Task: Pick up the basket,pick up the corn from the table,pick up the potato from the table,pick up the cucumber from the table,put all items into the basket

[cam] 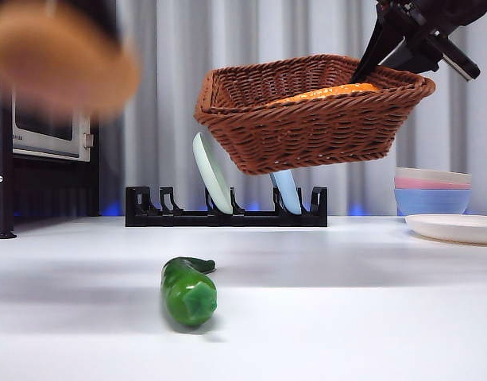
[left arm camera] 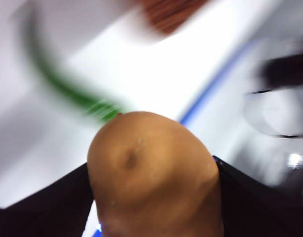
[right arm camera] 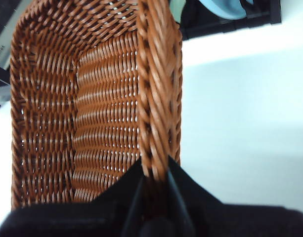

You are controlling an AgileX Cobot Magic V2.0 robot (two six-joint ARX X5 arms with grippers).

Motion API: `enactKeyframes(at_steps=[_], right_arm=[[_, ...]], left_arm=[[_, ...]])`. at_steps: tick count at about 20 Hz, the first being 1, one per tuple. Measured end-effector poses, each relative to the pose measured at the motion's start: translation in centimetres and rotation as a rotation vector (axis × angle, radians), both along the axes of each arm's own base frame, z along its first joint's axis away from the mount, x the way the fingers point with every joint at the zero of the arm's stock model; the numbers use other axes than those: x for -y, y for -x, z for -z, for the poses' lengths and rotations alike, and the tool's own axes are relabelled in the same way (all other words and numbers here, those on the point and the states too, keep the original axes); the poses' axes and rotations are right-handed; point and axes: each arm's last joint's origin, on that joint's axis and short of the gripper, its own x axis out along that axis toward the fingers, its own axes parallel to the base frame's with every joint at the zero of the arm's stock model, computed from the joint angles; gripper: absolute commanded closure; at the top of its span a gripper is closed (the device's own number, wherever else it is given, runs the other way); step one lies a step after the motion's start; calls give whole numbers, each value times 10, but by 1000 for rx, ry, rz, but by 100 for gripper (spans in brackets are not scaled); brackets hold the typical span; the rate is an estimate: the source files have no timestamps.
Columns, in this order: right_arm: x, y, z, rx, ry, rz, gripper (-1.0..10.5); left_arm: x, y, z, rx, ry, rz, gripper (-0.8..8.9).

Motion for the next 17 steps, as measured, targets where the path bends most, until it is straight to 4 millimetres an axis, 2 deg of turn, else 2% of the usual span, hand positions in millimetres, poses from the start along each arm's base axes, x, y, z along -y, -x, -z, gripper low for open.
enactKeyframes(at_steps=[2, 4, 6, 9, 13, 17], right_arm=[[0, 2, 3, -32, 9, -2, 959], [-4, 5, 6, -71, 21, -14, 958], [-11, 10, 8, -106, 32, -43, 959], [-31, 21, 11, -148, 41, -112, 959], [-60, 36, 12, -160, 41, -215, 959], [-76, 46, 12, -161, 45, -279, 958]], left_arm=[[2, 9, -36, 116, 189, 115, 821], [4, 11, -66, 280, 274, 155, 821], [7, 8, -82, 403, 326, 164, 821], [13, 0, -86, 488, 292, 72, 821], [17, -1, -84, 554, 131, -77, 821], [25, -2, -72, 505, 33, -83, 821]])
